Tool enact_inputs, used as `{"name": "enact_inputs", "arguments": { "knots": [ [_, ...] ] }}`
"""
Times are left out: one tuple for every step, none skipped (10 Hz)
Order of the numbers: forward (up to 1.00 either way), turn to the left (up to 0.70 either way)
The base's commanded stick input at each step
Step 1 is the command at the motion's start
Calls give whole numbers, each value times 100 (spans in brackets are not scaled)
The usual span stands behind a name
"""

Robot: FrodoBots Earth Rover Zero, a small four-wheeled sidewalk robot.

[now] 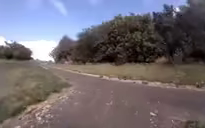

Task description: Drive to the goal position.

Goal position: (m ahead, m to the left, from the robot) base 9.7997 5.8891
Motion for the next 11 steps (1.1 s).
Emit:
{"name": "enact_inputs", "arguments": {
  "knots": [
    [70,0],
    [70,0],
    [70,0],
    [70,0],
    [70,0],
    [70,24],
    [70,30],
    [70,0],
    [70,0],
    [70,0],
    [70,18]
  ]
}}
